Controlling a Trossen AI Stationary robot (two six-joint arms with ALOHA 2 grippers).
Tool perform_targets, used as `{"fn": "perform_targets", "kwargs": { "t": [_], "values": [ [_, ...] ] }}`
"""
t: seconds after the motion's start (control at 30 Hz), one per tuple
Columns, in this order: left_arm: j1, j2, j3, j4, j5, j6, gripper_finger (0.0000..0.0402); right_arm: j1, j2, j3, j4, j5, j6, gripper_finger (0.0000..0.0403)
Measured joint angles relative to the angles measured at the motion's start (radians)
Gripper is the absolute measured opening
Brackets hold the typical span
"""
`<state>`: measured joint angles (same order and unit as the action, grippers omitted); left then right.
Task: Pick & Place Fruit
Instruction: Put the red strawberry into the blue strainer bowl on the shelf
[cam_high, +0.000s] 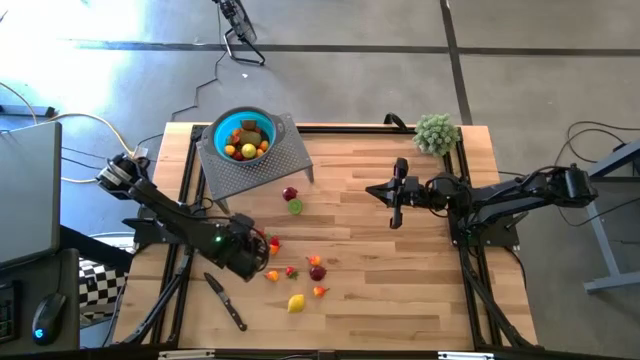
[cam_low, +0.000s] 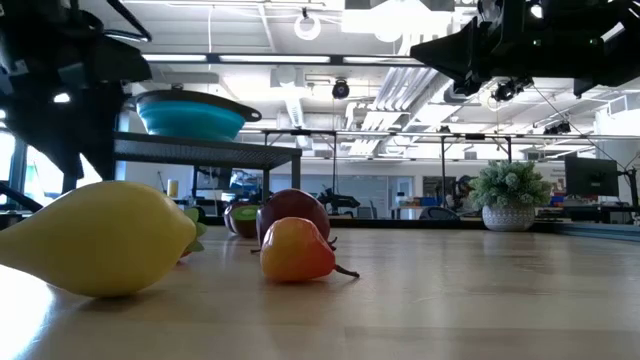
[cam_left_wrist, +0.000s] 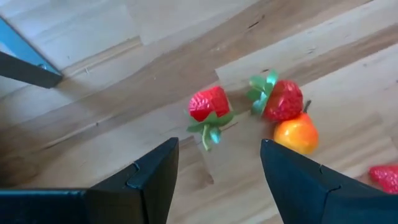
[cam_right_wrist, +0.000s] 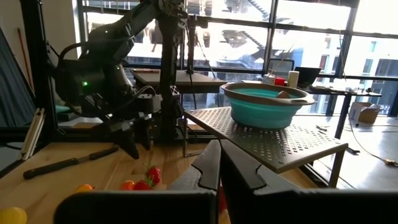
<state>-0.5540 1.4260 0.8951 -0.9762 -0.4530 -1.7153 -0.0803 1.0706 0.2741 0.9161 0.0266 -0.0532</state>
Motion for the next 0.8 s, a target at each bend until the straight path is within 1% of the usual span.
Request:
{"fn": "perform_targets", "kwargs": {
  "t": [0.17, 0.33, 0.6, 0.8],
  "values": [
    [0.006, 0.039, 0.0, 0.008, 0.007, -0.042, 0.0222, 0.0, 0.0, 0.0, 0.0, 0.0, 0.0, 0.0002],
    [0.004, 0.068, -0.002, 0.005, 0.036, -0.044, 0.0222, 0.0, 0.0, 0.0, 0.0, 0.0, 0.0, 0.0002],
    [0.004, 0.122, -0.002, 0.005, 0.035, -0.044, 0.0222, 0.0, 0.0, 0.0, 0.0, 0.0, 0.0, 0.0002],
    [0.004, 0.147, -0.002, 0.007, 0.013, -0.045, 0.0222, 0.0, 0.0, 0.0, 0.0, 0.0, 0.0, 0.0002]
  ]
}}
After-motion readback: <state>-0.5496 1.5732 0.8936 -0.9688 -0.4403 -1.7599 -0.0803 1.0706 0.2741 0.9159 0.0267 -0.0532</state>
